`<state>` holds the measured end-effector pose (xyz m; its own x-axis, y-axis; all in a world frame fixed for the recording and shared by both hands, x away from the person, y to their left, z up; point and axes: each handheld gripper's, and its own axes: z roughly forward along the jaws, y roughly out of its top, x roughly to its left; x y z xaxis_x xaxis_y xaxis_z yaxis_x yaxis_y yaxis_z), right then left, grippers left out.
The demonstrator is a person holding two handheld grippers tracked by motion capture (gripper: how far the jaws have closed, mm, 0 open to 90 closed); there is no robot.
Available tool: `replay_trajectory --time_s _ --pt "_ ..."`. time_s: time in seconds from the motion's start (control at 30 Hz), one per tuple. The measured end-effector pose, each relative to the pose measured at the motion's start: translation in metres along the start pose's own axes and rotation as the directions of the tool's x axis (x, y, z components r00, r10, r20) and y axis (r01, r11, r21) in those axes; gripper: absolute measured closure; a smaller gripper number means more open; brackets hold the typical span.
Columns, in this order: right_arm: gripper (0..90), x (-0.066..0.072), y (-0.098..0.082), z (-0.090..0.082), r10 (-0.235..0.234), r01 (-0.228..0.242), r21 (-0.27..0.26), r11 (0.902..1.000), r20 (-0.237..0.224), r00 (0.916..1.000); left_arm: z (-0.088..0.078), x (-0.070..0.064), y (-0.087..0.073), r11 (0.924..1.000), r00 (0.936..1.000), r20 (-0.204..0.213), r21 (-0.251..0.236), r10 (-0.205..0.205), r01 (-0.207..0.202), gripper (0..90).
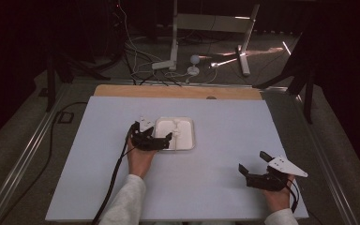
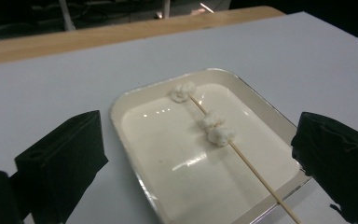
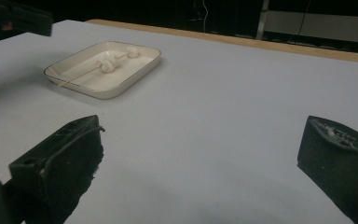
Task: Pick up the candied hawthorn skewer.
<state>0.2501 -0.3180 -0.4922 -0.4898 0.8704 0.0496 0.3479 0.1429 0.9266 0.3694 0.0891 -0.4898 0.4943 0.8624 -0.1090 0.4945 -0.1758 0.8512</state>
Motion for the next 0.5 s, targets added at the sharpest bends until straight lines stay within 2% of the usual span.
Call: replay_trajectory --time_s 0.13,0.33,0.43,0.5 --pt "0.0 0.000 0.000 0.000 0.000 0.000 0.001 1.0000 -0.001 1.0000 0.012 -0.005 -0.004 0.9986 0.9999 0.010 0.052 -0.007 0.007 4.3" --pt "0.0 0.000 0.000 0.001 -0.002 0.002 0.004 1.0000 -0.001 1.0000 0.031 -0.018 -0.008 0.9904 0.9996 0.029 0.138 -0.007 0.003 4.2" --pt "0.0 0.000 0.000 0.001 -0.001 0.001 0.004 1.0000 -0.001 1.0000 0.038 -0.025 -0.008 0.9833 0.9997 0.013 0.181 0.018 -0.020 5.9" --pt "0.0 0.000 0.000 0.001 0.000 0.000 0.004 1.0000 0.000 1.0000 0.040 -0.028 -0.009 0.9768 0.9989 -0.007 0.210 0.046 -0.043 13.2"
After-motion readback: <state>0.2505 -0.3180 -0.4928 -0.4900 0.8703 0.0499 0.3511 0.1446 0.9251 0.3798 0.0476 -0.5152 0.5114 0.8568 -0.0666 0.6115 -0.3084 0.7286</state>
